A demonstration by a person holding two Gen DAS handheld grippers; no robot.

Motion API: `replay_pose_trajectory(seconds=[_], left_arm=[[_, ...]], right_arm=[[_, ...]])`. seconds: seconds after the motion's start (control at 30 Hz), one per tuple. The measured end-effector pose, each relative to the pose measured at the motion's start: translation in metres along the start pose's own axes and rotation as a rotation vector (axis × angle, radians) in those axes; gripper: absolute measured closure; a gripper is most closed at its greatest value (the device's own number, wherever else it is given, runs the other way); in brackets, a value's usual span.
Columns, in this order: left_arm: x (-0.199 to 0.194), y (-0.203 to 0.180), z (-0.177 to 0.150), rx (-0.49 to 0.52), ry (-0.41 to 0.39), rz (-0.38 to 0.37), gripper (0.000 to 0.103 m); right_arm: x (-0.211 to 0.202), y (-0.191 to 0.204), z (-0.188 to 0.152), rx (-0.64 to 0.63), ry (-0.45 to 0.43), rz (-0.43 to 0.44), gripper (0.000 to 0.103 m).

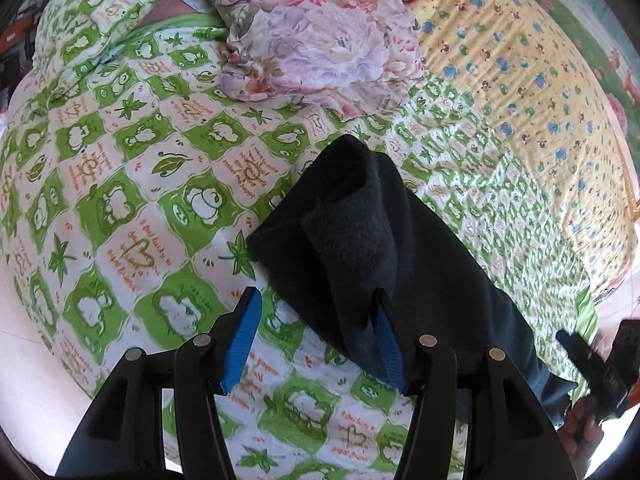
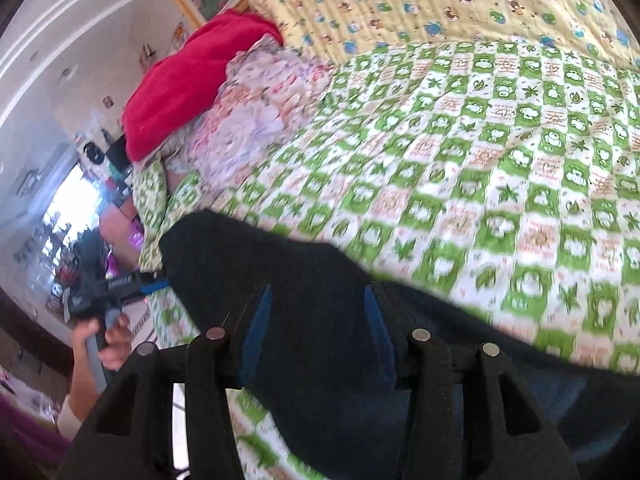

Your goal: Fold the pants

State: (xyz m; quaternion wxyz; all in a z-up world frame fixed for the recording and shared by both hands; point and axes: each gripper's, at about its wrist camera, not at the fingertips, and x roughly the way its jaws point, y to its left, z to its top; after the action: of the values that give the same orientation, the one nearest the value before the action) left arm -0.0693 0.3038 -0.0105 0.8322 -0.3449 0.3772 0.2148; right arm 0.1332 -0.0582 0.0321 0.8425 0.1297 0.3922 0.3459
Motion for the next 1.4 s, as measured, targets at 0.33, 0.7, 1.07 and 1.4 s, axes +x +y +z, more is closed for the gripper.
replay_pose_trajectory(seconds=[0.33, 0.7, 1.07, 1.4], left_arm=[[0.020, 0.009, 0.008, -0.012, 0.018, -0.033, 0.047], [0.011, -0.021, 0.010, 0.119, -0.103, -0.038, 0.084], [0.007, -0.016, 0.009, 0.201, -0.148, -0.006, 0.085], [-0.006, 0.008, 0.005, 0.185, -0.188, 0.128, 0.045]], right_arm=[[0.113, -0.035, 0.054, 0.088, 0.257, 0.130, 0.054], [0.137, 0.029, 0.046, -0.304, 0.385, -0.020, 0.091], [0.162, 0.034, 0.054, -0.325, 0.199, -0.172, 0.094], [0.080, -0.001, 0.041, -0.040, 0.029, -0.061, 0.073]])
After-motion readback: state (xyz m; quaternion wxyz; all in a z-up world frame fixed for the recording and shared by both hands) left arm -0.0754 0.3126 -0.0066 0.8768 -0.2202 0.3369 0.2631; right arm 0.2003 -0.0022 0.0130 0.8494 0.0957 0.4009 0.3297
